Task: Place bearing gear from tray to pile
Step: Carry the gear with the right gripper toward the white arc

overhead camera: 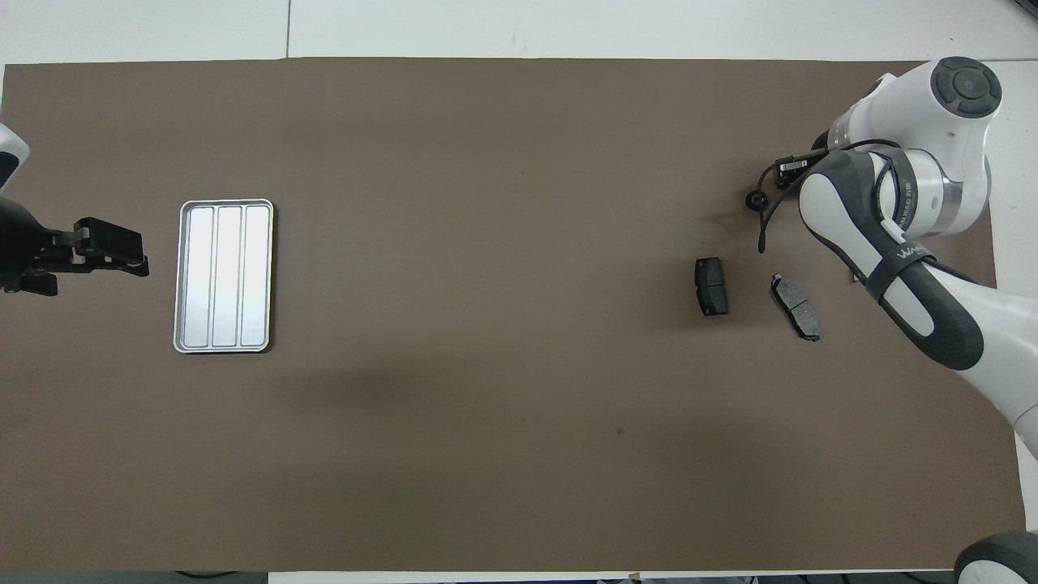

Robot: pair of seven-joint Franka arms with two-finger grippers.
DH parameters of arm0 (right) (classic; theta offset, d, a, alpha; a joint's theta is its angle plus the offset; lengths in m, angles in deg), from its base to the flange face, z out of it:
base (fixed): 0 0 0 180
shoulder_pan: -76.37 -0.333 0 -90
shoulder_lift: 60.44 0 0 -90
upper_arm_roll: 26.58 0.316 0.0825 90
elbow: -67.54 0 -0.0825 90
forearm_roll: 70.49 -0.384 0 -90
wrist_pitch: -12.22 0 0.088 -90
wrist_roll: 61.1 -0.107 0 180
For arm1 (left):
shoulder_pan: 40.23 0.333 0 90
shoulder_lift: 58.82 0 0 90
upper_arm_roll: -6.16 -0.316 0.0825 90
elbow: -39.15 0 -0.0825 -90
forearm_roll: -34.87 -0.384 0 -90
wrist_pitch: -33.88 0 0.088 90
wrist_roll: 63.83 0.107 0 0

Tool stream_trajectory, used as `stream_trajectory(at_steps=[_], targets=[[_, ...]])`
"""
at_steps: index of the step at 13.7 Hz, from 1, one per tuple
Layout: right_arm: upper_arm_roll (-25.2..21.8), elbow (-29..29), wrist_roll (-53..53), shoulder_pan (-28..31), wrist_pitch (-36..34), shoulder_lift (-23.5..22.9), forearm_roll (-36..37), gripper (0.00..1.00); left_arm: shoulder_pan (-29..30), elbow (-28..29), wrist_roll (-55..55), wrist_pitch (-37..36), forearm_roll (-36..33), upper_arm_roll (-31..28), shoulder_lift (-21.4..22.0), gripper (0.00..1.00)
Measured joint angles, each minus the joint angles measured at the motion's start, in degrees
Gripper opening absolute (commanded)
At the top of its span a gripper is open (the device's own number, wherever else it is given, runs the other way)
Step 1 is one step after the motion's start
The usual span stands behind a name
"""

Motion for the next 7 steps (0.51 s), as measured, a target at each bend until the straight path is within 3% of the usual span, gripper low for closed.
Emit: stream_trajectory(at_steps=[4, 7], targets=[[0.42, 0.7, 0.0, -0.67, -3.32, 2.78, 0.05, 1.0, 0.0, 0.0, 0.0, 0.0, 0.0, 0.0, 0.0, 1.0], [1.05, 1.59, 0.0, -1.35, -11.79, 10.0, 0.04, 1.0, 0.0, 0.0, 0.0, -0.01, 0.0, 0.0, 0.0, 1.0]])
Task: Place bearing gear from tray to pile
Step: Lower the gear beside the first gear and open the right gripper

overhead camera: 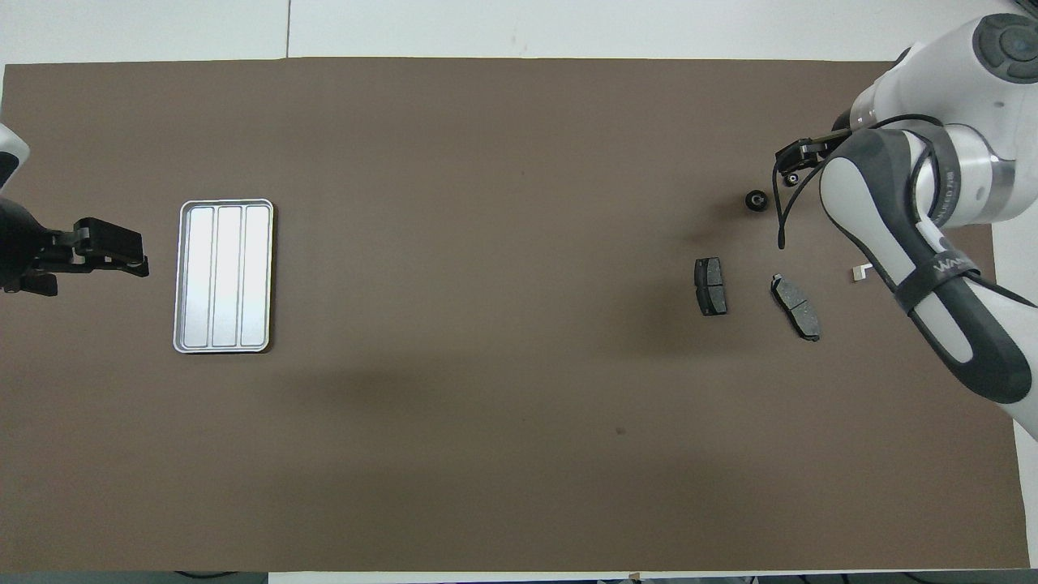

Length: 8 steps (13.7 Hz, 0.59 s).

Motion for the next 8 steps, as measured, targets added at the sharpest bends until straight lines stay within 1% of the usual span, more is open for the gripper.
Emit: stream_trajectory(at_steps=[4, 6, 8], targets=[[2.53, 0.2, 0.0, -0.58, -9.27, 9.5, -0.01, 1.0, 0.0, 0.0, 0.0, 0.0, 0.0, 0.0, 0.0, 1.0], [2.85, 0.21, 0.0, -1.55, -13.3, 13.2, -0.01, 1.0, 0.0, 0.0, 0.0, -0.01, 0.0, 0.0, 0.0, 1.0], [3.58, 0.19, 0.0, -1.74, -16.46, 15.88, -0.02, 1.0, 0.0, 0.0, 0.0, -0.01, 0.0, 0.0, 0.0, 1.0]])
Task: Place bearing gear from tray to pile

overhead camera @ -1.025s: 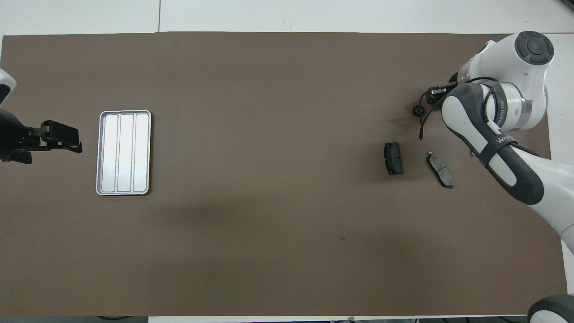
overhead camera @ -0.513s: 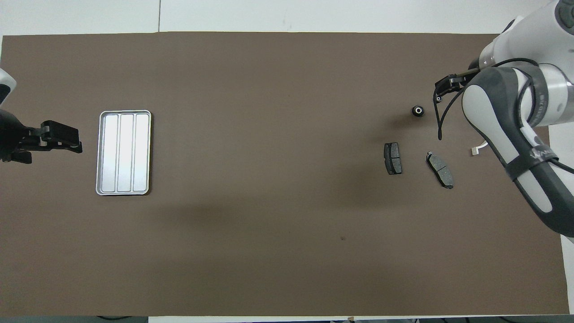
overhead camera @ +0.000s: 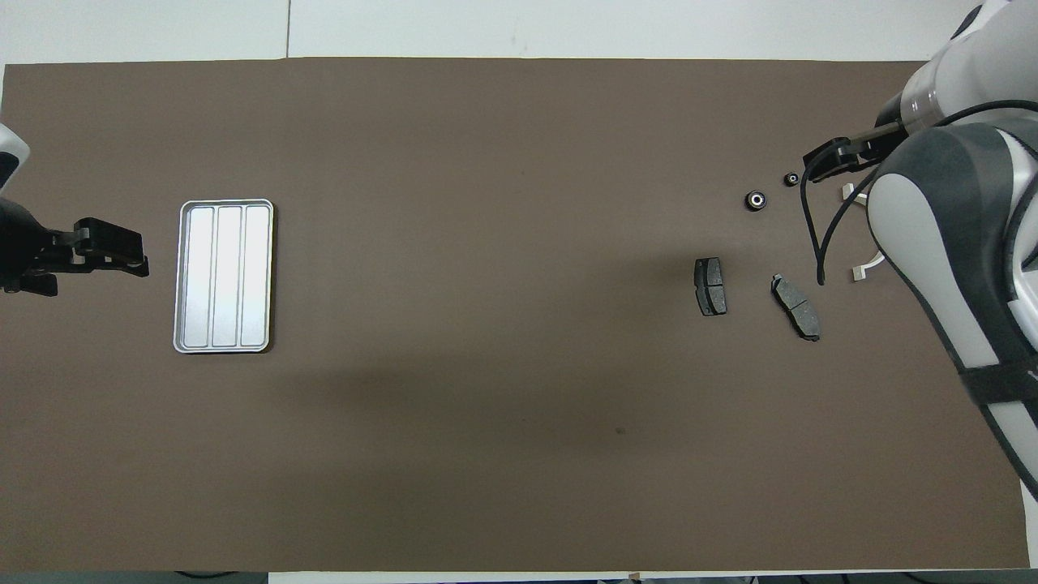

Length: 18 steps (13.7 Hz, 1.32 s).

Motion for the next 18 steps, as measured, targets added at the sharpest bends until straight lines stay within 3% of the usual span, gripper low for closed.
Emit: stream_trajectory(at_steps=[5, 7, 9, 11, 15, 18], targets=[[1.23, -0.03, 0.0, -1.78, -4.69, 4.15, -3.2, 1.0, 0.0, 0.0, 0.0, 0.0, 0.0, 0.0, 0.0, 1.0], [-3.64, -0.07, -0.06, -6.15, -7.18, 6.87, -5.32, 1.0, 0.0, 0.0, 0.0, -0.01, 0.0, 0.0, 0.0, 1.0], [-12.02, -0.57, -0.02, -11.41, -9.0, 9.21, -8.32, 1.0, 0.0, 0.0, 0.0, -0.01, 0.0, 0.0, 0.0, 1.0], [-17.25, -2.89, 1.02, -12.87, -8.45, 10.35, -9.86, 1.0, 0.0, 0.0, 0.0, -0.01, 0.0, 0.0, 0.0, 1.0], [-21.63, -12.76, 3.31, -12.89, -0.3, 13.3, -10.17, 1.0, 0.0, 0.0, 0.0, -0.01, 0.0, 0.0, 0.0, 1.0], [-21.73, -13.71, 3.31, -13.02, -0.18, 14.86, -10.17, 1.0, 0.0, 0.0, 0.0, -0.01, 0.0, 0.0, 0.0, 1.0]])
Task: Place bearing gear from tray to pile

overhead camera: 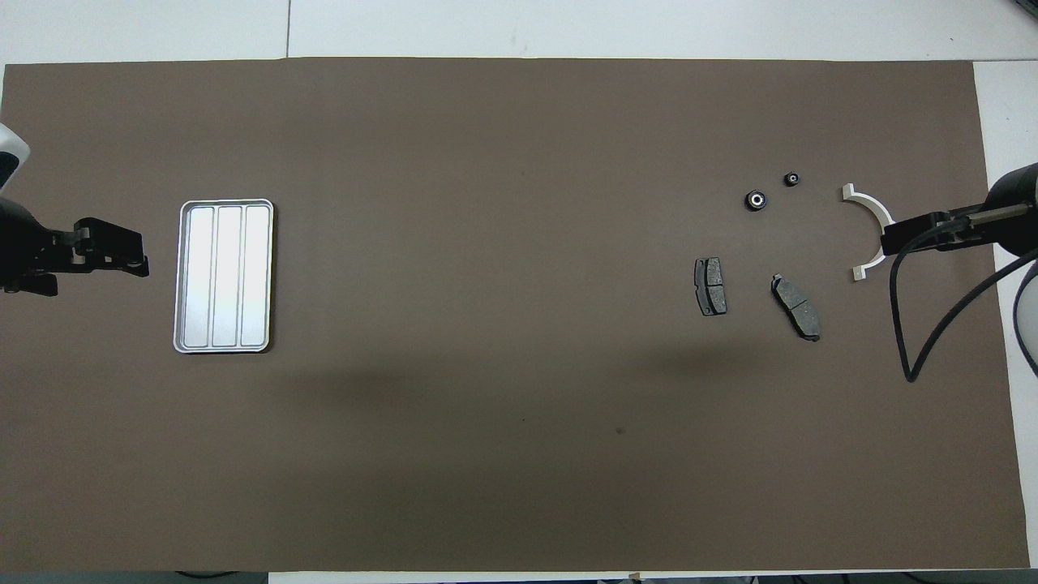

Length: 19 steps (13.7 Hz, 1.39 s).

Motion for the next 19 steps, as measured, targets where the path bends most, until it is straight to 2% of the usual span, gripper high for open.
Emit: stream_trajectory(at_steps=[6, 16, 19], targets=[[0.26, 5.82, 0.0, -0.23, -5.89, 1.47, -0.03, 1.0, 0.0, 0.0, 0.0, 0.0, 0.0, 0.0, 0.0, 1.0], [0.14, 5.79, -0.31, -0.19, -6.25, 1.17, -0.27, 1.0, 0.0, 0.0, 0.0, 0.0, 0.0, 0.0, 0.0, 1.0], [0.2, 5.78, -4.2, -0.25, -6.25, 1.16, -0.27, 1.0, 0.0, 0.0, 0.0, 0.0, 0.0, 0.0, 0.0, 1.0]])
